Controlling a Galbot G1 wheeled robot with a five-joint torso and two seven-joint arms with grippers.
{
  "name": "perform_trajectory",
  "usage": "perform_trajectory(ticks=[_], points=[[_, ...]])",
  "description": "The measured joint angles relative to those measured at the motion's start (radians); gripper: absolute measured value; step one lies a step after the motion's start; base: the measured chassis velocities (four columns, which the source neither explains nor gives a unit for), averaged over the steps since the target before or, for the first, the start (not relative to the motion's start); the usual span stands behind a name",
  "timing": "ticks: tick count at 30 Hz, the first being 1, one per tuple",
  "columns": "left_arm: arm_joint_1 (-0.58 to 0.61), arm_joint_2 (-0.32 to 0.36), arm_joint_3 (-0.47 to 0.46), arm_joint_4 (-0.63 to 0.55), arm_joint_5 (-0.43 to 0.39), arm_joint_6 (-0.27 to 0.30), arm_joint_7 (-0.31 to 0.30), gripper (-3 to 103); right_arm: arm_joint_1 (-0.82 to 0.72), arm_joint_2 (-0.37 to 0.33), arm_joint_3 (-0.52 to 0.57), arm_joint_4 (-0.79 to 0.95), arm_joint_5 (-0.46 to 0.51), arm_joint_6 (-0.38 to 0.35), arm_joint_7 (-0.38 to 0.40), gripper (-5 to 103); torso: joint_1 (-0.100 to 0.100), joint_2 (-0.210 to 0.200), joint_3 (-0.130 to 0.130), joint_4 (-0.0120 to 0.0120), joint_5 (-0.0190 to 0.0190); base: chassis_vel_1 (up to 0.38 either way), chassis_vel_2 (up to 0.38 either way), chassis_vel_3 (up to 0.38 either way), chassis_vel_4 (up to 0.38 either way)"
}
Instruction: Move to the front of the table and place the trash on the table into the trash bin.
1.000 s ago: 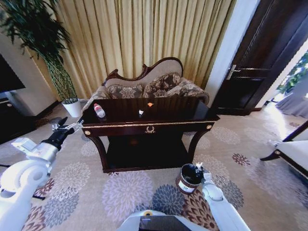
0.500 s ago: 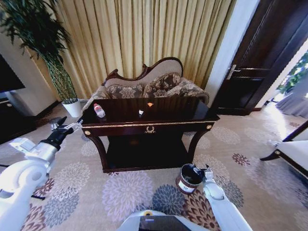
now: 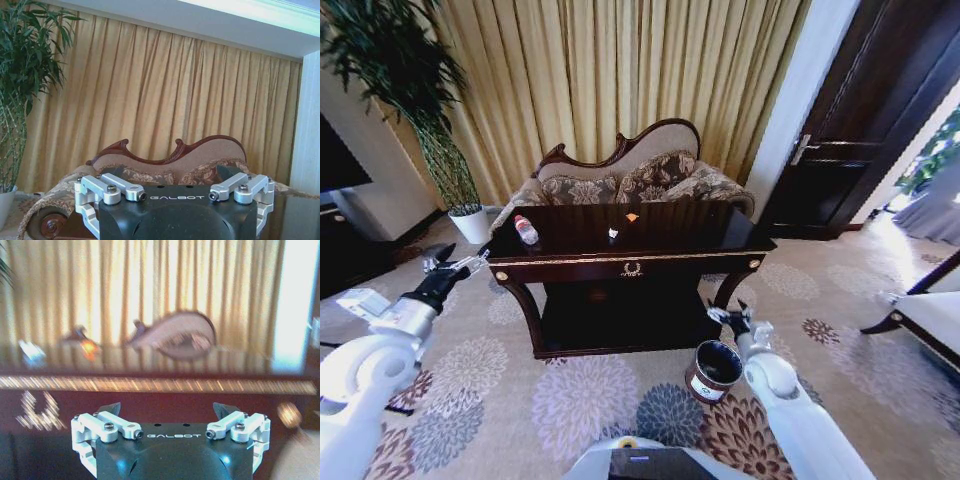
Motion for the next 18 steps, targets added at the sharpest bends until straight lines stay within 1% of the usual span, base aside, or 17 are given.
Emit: perform_trajectory(ticks=[1, 2, 5, 10, 12, 18], points=[[0.005, -0.002, -0.004, -0.002, 0.001, -0.001, 0.002, 100, -0.001, -0.015, -0.004, 0.046, 0.025, -0.002, 0.009, 100, 0.0, 0.0, 0.0, 0.0, 0.0, 0.0, 0.0, 0.0, 0.0], [0.005, -0.002, -0.004, -0.002, 0.001, -0.001, 0.002, 100, -0.001, -0.015, -0.004, 0.046, 0.025, -0.002, 0.009, 100, 0.0, 0.0, 0.0, 0.0, 0.0, 0.0, 0.0, 0.0, 0.0], [0.017, -0.009, -0.014, -0.006, 0.001, -0.002, 0.011, 100, -0.001, -0.05, -0.004, 0.124, 0.08, 0.001, 0.02, 100, 0.0, 0.0, 0.0, 0.0, 0.0002, 0.0, 0.0, 0.0, 0.0], [0.025, -0.014, -0.017, -0.009, 0.003, -0.002, 0.012, 100, -0.002, -0.069, 0.007, 0.15, 0.098, 0.021, 0.009, 100, 0.0, 0.0, 0.0, 0.0, 0.0002, 0.0, 0.0, 0.0, 0.0], [0.026, -0.017, -0.017, -0.009, 0.006, -0.002, 0.013, 100, -0.005, -0.075, 0.018, 0.157, 0.103, 0.037, -0.014, 100, 0.0, 0.0, 0.0, -0.0001, 0.0002, 0.0, 0.0, 0.0, 0.0], [0.026, -0.018, -0.007, 0.005, 0.026, 0.01, 0.01, 100, -0.004, -0.08, 0.028, 0.17, 0.119, 0.039, -0.018, 100, 0.0, 0.0, 0.0, -0.0001, 0.0002, 0.0, 0.0, 0.0, 0.0]])
